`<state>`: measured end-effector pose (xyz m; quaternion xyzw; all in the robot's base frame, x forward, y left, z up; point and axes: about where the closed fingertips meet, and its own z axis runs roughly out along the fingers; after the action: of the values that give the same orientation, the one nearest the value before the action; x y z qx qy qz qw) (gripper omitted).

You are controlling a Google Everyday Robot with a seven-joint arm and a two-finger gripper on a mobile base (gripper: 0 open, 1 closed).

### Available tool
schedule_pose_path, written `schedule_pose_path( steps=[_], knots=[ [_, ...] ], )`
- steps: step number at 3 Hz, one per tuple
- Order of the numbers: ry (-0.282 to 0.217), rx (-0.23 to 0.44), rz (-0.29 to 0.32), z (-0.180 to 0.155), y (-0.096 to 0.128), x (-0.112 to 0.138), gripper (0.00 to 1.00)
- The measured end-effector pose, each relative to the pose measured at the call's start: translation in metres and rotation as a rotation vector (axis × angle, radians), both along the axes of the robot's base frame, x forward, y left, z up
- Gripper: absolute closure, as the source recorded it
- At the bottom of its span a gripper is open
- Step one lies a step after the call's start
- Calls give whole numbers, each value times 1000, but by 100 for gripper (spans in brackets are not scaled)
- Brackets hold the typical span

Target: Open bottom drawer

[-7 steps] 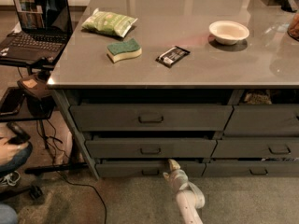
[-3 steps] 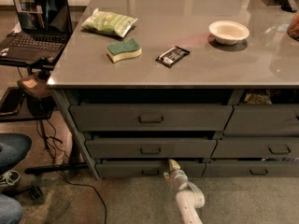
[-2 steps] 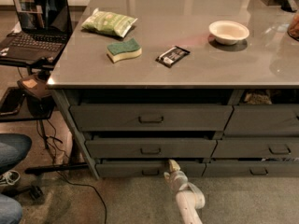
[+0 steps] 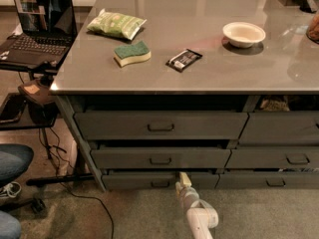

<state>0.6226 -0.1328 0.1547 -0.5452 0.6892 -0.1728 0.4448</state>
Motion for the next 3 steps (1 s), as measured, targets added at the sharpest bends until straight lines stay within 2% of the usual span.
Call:
schedule_pose_path(
  steps=[2, 3],
  knots=[
    [0, -1, 1, 5, 0, 1, 100],
    [15, -28, 20, 2, 2, -2, 100]
  ],
)
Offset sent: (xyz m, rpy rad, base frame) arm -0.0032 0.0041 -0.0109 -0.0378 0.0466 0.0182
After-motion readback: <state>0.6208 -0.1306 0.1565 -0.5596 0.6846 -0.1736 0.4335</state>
